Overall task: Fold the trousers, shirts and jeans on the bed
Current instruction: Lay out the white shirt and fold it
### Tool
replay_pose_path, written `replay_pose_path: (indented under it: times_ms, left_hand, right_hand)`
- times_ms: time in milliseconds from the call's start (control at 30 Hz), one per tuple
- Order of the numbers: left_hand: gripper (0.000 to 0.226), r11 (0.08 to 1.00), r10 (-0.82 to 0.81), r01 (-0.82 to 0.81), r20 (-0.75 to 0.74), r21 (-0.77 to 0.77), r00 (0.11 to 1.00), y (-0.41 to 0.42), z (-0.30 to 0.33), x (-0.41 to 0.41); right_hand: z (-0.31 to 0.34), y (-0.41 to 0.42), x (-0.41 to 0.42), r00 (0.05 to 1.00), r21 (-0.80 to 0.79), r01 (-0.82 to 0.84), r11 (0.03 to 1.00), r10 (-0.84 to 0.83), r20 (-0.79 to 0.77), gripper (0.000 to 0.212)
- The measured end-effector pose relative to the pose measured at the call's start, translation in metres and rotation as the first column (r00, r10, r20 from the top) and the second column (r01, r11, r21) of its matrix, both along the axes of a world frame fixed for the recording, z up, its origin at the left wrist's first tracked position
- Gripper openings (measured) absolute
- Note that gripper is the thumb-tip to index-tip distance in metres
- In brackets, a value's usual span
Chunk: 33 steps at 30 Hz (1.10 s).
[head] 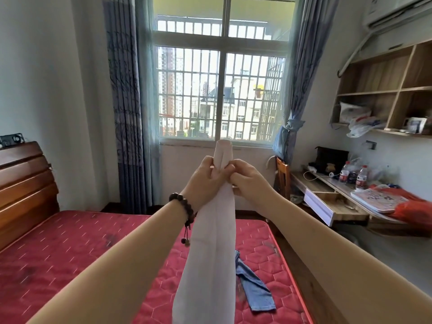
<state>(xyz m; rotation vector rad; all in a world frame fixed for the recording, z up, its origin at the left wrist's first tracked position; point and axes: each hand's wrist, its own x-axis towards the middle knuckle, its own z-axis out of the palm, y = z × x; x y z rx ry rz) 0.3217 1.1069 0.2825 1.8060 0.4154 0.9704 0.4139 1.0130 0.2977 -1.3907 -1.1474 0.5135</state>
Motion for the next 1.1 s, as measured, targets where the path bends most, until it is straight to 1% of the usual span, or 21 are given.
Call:
replay_pose_path:
  times_ms: [67,100,133,167,200,233,267,300,333,367,433,467,500,533,600,667,800,833,933,1033,1100]
  left_hand:
    - [0.033,0.998,-0.013,0.015,-0.027,0.056,1.0,0.005,-0.002,-0.006]
    - [0.033,0.997,-0.028,0.031,-0.05,0.066,0.998,0.008,-0.002,-0.01]
    - [0.032,0.997,-0.047,0.051,-0.066,0.055,0.997,0.012,-0.001,-0.013]
    - [0.031,0.997,-0.063,0.066,-0.072,0.037,0.995,0.015,-0.001,-0.016]
    - [0.028,0.997,-0.07,0.072,-0.068,0.023,0.995,0.017,0.0,-0.018]
    - [0.025,0.998,-0.067,0.069,-0.061,0.016,0.996,0.019,0.001,-0.021]
    - [0.021,0.998,-0.064,0.065,-0.055,0.013,0.996,0.021,0.002,-0.023]
    - [0.018,0.998,-0.061,0.062,-0.06,0.021,0.996,0.022,0.003,-0.025]
    - [0.015,0.997,-0.058,0.062,-0.074,0.045,0.996,0.023,0.004,-0.025]
    - [0.014,0.994,-0.062,0.069,-0.091,0.08,0.994,0.022,0.006,-0.025]
    - [0.012,0.98,-0.097,0.115,-0.115,0.161,0.989,0.019,0.008,-0.022]
    - [0.012,0.972,-0.114,0.137,-0.123,0.19,0.986,0.018,0.009,-0.019]
    - [0.012,0.968,-0.122,0.144,-0.119,0.207,0.985,0.016,0.01,-0.017]
    - [0.013,0.97,-0.115,0.134,-0.1,0.203,0.988,0.015,0.011,-0.016]
    - [0.017,0.983,-0.088,0.093,-0.039,0.155,0.995,0.016,0.008,-0.017]
    - [0.023,0.988,-0.035,0.033,0.009,0.154,0.999,0.018,0.0,-0.019]
    - [0.023,0.902,0.166,-0.16,0.022,0.4,0.986,0.013,-0.028,-0.026]
    - [0.026,0.88,0.193,-0.184,0.026,0.437,0.981,0.01,-0.035,-0.027]
    - [0.017,0.864,0.22,-0.185,-0.02,0.468,0.975,-0.002,-0.05,-0.026]
    - [0.047,0.854,0.309,-0.186,-0.186,0.486,0.933,-0.013,-0.063,-0.018]
    - [0.067,0.781,0.445,-0.221,-0.273,0.585,0.853,-0.019,-0.069,-0.006]
  right_hand:
    - [0.003,-0.006,0.001,0.985,-0.003,-0.139,0.99,0.138,-0.105,0.036]
    - [0.005,-0.008,0.001,0.978,-0.009,-0.174,0.985,0.172,-0.12,0.039]
    - [0.006,-0.011,0.002,0.982,-0.023,-0.174,0.985,0.172,-0.073,0.04]
    - [0.009,-0.013,0.004,0.989,-0.044,-0.134,0.99,0.136,0.055,0.04]
    - [0.013,-0.015,0.007,0.965,-0.053,-0.057,0.997,0.068,0.255,0.039]
    - [0.019,-0.016,0.011,0.895,-0.038,0.028,0.999,-0.008,0.447,0.035]
    - [0.027,-0.018,0.017,0.813,-0.002,0.094,0.996,-0.075,0.577,0.03]
    - [0.036,-0.021,0.022,0.755,0.04,0.127,0.991,-0.123,0.644,0.028]
    - [0.044,-0.023,0.026,0.711,0.071,0.131,0.989,-0.144,0.688,0.033]
    - [0.053,-0.023,0.028,0.67,0.078,0.111,0.991,-0.133,0.731,0.047]
    - [0.067,-0.017,0.028,0.588,-0.014,0.078,0.997,-0.035,0.808,0.072]
    - [0.073,-0.012,0.025,0.549,-0.083,0.087,0.993,0.022,0.835,0.074]
    - [0.078,-0.006,0.023,0.501,-0.145,0.116,0.983,0.068,0.863,0.064]
    - [0.082,-0.002,0.023,0.441,-0.193,0.155,0.969,0.107,0.891,0.048]
    - [0.087,0.004,0.025,0.345,-0.21,0.213,0.954,0.128,0.93,0.02]
    - [0.087,0.006,0.029,0.332,-0.195,0.248,0.949,0.106,0.937,0.015]
    - [0.082,0.01,0.032,0.301,-0.115,0.335,0.935,0.01,0.954,0.016]
    - [0.081,0.011,0.031,0.291,-0.097,0.354,0.93,-0.011,0.957,0.016]
    - [0.082,0.011,0.029,0.309,-0.053,0.381,0.923,-0.074,0.948,0.014]
    - [0.084,0.012,0.024,0.34,-0.018,0.385,0.923,-0.123,0.932,0.014]
    - [0.086,0.012,0.021,0.343,-0.02,0.375,0.927,-0.118,0.932,0.016]
